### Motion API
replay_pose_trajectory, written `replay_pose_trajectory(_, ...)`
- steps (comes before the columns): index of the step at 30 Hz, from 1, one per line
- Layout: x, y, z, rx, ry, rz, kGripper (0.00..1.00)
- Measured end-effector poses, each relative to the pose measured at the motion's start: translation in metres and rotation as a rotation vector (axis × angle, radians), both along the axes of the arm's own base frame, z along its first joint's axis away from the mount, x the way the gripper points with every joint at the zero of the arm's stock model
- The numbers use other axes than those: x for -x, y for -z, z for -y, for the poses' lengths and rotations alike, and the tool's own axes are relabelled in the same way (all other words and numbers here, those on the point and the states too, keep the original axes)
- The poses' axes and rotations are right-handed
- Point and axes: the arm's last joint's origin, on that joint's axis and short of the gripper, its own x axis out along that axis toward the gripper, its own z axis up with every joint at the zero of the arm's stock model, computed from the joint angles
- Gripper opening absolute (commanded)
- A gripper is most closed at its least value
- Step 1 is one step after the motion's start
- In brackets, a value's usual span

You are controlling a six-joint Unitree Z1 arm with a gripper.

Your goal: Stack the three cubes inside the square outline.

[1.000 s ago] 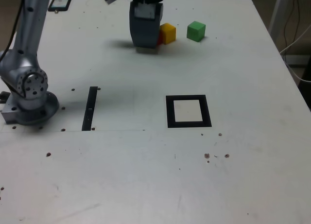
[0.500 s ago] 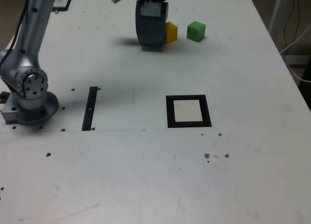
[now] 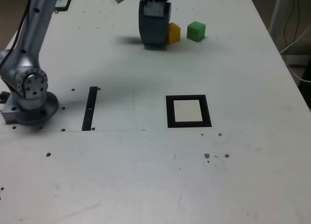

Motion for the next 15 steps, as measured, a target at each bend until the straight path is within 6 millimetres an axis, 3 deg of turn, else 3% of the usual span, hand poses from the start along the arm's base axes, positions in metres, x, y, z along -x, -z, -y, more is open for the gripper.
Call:
replay_pose_trajectory(7,0.0001,0.0005,-0.0018,-0.021,-0.001,-0.006,0.48)
replay_pose_trajectory(15,-0.0021,0.0003,-0.0079,-0.075,0.052,0.028,0.41)
